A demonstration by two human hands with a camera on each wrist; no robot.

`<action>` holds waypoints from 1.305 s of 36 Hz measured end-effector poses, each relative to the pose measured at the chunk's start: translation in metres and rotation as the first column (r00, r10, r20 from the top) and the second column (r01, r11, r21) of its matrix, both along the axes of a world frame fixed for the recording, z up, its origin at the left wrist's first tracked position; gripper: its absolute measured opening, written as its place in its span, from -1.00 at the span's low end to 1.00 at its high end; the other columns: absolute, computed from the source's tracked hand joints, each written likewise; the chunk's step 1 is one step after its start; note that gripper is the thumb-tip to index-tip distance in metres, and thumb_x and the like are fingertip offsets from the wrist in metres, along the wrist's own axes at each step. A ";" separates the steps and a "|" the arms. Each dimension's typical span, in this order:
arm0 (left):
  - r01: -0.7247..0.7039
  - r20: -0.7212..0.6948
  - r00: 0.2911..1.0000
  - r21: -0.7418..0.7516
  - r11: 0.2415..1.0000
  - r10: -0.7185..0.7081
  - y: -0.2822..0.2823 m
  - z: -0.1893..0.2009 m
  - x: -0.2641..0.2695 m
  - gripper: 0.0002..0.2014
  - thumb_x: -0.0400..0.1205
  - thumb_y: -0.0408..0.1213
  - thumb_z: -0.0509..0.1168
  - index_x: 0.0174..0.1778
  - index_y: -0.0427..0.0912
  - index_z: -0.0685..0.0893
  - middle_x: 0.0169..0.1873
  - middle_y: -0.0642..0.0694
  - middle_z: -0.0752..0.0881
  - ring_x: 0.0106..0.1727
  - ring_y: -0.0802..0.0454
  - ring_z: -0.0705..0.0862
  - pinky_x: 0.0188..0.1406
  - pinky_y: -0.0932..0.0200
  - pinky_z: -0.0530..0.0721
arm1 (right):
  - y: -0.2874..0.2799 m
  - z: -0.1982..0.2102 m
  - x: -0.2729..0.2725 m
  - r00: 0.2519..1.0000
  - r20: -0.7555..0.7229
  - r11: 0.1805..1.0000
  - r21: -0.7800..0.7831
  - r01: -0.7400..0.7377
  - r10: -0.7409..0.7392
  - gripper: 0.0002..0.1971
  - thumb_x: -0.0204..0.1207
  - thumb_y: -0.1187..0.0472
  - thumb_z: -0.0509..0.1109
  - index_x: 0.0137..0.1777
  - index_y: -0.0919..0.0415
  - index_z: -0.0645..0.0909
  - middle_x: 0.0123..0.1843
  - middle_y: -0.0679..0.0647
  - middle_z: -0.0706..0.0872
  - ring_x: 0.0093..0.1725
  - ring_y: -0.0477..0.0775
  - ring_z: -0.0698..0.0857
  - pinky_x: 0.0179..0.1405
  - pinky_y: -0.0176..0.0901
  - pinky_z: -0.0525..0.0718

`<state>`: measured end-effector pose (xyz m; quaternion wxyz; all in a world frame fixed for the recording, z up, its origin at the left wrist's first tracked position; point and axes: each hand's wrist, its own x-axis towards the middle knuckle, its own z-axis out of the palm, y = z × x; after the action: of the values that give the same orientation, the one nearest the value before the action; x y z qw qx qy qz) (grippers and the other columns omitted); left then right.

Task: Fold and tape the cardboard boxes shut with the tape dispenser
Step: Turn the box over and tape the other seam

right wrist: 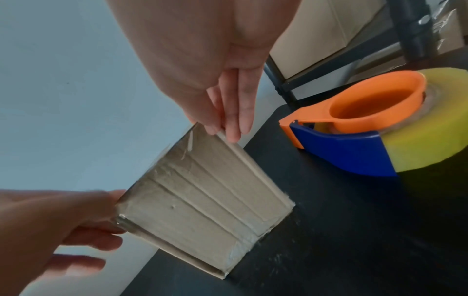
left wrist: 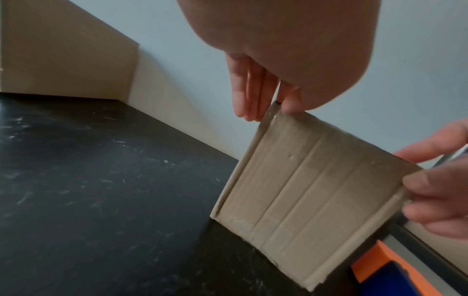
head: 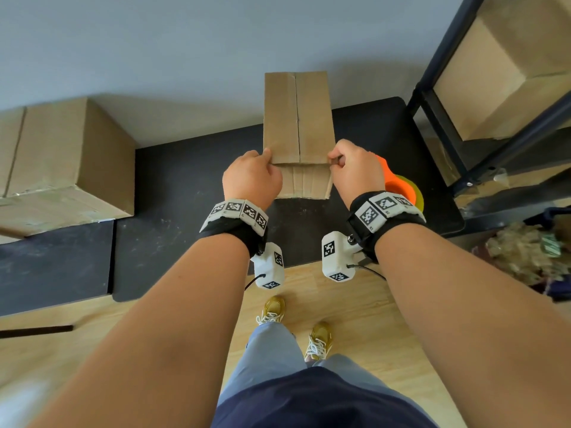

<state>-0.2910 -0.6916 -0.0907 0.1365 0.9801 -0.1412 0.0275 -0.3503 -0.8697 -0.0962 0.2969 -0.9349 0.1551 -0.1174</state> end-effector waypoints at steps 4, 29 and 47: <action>-0.077 0.019 0.997 0.078 0.994 0.076 -0.014 0.009 0.001 -0.68 0.65 -0.22 -0.01 0.10 -0.15 0.64 -0.15 -0.11 0.64 -0.15 -0.13 0.57 -0.29 0.07 0.44 | 0.001 0.006 -0.010 0.999 -0.042 0.999 0.053 0.004 -0.001 -0.82 0.60 0.28 0.32 0.16 0.08 0.54 -0.22 -0.04 0.68 -0.24 0.00 0.69 -0.26 -0.06 0.70; 0.054 -0.035 0.998 0.158 0.986 -0.049 -0.107 0.008 -0.006 -0.48 0.37 -0.32 0.28 0.30 -0.20 0.44 0.23 -0.14 0.50 0.24 -0.22 0.49 0.33 -0.31 0.42 | -0.058 -0.045 -0.026 0.797 -0.481 0.925 -0.086 0.370 -0.364 -0.77 0.61 0.12 0.33 0.16 0.21 0.63 -0.13 0.10 0.67 -0.21 0.10 0.62 -0.37 -0.19 0.45; 0.230 0.048 0.971 0.068 0.971 -0.234 -0.111 -0.011 0.021 -0.33 0.30 -0.42 0.29 0.40 -0.10 0.43 0.35 -0.05 0.49 0.40 -0.12 0.43 0.40 -0.01 0.37 | -0.056 -0.072 -0.007 0.634 -0.721 0.959 -0.180 0.218 -0.279 -0.59 0.62 -0.08 0.35 0.16 0.31 0.58 -0.10 0.17 0.67 -0.14 0.15 0.68 -0.10 -0.05 0.62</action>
<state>-0.2703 -0.8027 -0.1013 0.1044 0.9595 -0.2595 0.0343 -0.3573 -0.9254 -0.1681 0.1534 -0.8818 0.3845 0.2260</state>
